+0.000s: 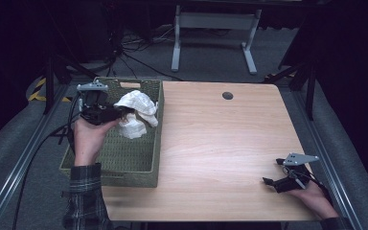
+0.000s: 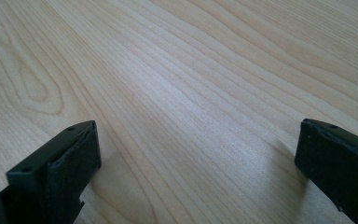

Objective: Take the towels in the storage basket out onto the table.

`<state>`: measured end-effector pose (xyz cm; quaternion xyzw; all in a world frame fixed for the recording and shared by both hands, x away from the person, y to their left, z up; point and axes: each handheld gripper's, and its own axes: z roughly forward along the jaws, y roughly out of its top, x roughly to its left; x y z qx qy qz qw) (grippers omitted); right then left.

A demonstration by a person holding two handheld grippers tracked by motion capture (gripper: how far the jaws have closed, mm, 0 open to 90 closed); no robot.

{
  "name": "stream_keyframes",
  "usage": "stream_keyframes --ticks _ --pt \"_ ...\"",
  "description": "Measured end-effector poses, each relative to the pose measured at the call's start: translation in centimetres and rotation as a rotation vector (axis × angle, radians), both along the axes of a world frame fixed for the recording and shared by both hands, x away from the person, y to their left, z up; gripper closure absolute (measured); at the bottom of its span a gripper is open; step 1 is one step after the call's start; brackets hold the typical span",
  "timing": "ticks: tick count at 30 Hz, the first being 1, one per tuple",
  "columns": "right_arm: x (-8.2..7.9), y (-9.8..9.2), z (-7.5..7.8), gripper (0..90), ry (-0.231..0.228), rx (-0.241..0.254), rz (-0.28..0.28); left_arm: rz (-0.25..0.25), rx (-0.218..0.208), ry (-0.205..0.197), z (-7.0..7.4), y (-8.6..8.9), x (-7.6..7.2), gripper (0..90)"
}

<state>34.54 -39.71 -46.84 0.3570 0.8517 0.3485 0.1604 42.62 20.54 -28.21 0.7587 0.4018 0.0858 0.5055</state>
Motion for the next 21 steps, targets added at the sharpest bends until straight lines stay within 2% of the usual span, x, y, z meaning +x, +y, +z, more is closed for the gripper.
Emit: stream_keyframes --ticks 5,8,15,19,21 --pt "0.0 0.0 0.0 0.2 0.000 0.000 0.000 -0.059 -0.027 -0.027 1.5 -1.6 -0.1 77.8" --pt "0.0 0.0 0.0 0.2 0.000 0.000 0.000 -0.095 -0.023 -0.049 2.3 -2.9 -0.1 77.8" --pt "0.0 0.0 0.0 0.2 0.000 0.000 0.000 -0.169 -0.051 -0.062 3.2 -5.9 0.0 78.0" --pt "0.0 0.0 0.0 0.2 0.000 0.001 0.000 -0.209 -0.045 -0.067 3.5 -7.5 0.1 78.0" --pt "0.0 0.0 0.0 0.2 0.000 0.001 0.000 -0.213 -0.043 -0.066 3.6 -8.0 0.0 78.1"
